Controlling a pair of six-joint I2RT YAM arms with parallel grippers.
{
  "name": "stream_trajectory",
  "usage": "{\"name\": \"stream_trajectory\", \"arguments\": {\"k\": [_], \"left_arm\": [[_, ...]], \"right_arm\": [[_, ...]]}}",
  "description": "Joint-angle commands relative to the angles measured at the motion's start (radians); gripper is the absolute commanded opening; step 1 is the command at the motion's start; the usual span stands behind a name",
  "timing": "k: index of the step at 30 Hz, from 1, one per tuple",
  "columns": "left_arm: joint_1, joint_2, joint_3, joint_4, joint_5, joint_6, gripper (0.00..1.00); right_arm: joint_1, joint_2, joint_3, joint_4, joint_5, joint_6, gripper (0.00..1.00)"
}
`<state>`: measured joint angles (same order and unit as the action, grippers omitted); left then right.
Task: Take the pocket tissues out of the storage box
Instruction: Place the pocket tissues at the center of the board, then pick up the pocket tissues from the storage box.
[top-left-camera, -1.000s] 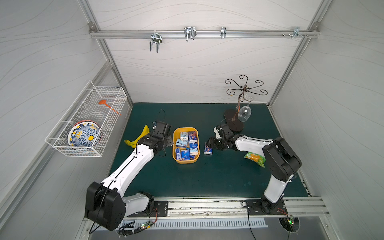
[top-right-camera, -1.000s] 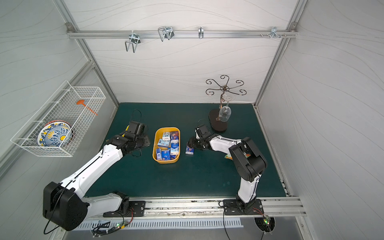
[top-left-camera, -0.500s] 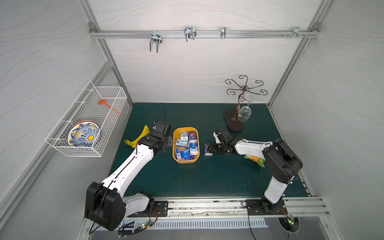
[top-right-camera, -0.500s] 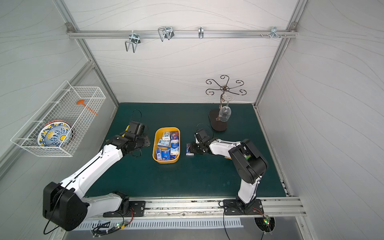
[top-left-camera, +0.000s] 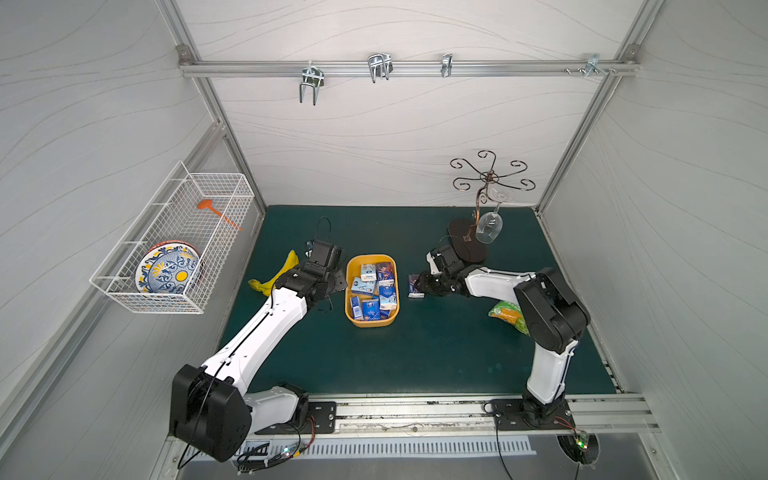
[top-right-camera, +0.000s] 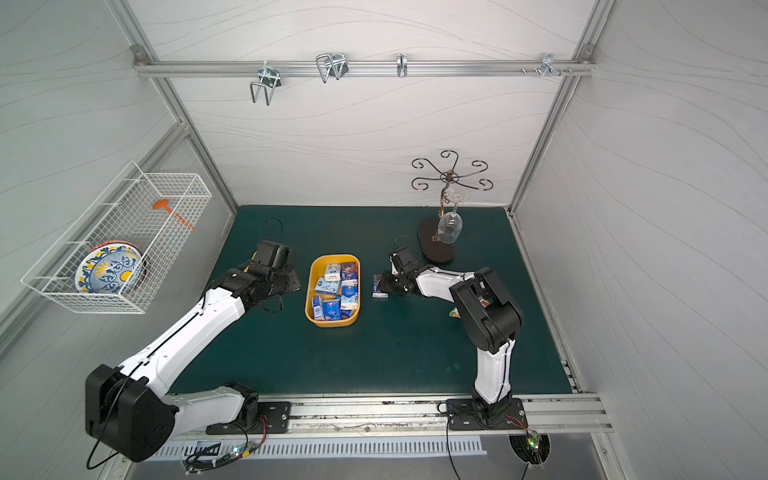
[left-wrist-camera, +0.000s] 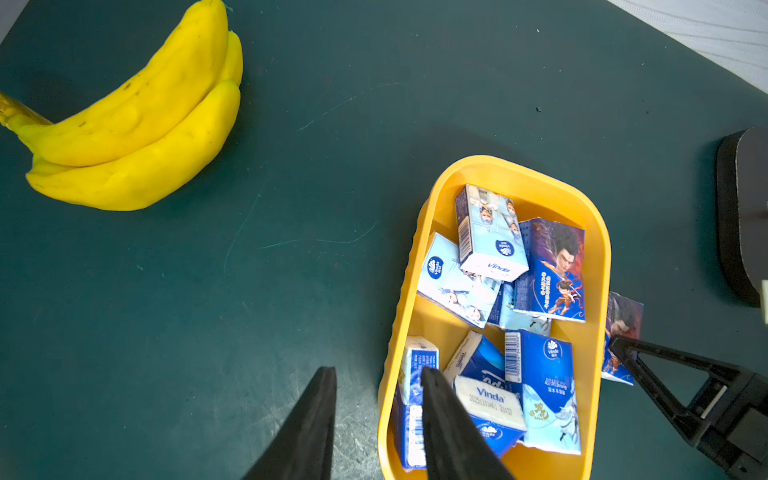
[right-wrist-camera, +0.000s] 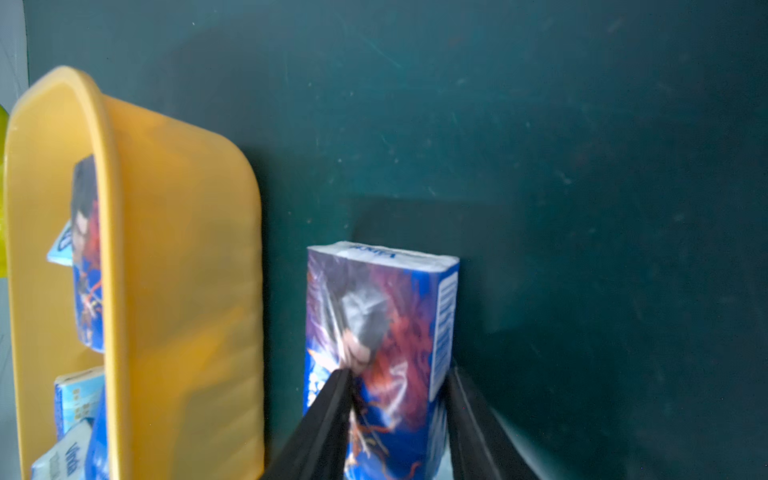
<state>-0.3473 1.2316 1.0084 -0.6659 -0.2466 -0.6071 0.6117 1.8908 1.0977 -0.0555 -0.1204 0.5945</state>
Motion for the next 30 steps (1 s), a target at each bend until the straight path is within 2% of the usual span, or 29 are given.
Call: {"name": "stream_trajectory", "arguments": {"k": [1, 9, 15, 20, 23, 26, 30], "left_arm": [[-0.002, -0.001, 0.047, -0.010, -0.005, 0.012, 0.38], [-0.002, -0.020, 0.044, -0.018, -0.017, 0.012, 0.39], [-0.002, -0.023, 0.051, -0.033, -0.042, 0.011, 0.39], [0.004, -0.018, 0.036, -0.057, -0.058, -0.028, 0.45], [0.045, -0.023, 0.014, -0.052, 0.003, -0.044, 0.47], [0.128, -0.030, -0.021, -0.029, 0.103, -0.063, 0.48], [0.162, -0.038, -0.036, -0.023, 0.119, -0.071, 0.48]], "right_arm": [[-0.005, 0.014, 0.030, -0.086, 0.038, -0.057, 0.43], [0.009, -0.137, 0.044, -0.114, 0.035, -0.110, 0.52], [0.114, -0.204, 0.125, -0.191, 0.128, -0.250, 0.57], [0.261, -0.102, 0.302, -0.305, 0.304, -0.421, 0.61], [0.312, -0.013, 0.413, -0.347, 0.383, -0.490, 0.62], [0.328, 0.074, 0.528, -0.395, 0.396, -0.531, 0.62], [0.361, 0.176, 0.658, -0.448, 0.440, -0.612, 0.63]]}}
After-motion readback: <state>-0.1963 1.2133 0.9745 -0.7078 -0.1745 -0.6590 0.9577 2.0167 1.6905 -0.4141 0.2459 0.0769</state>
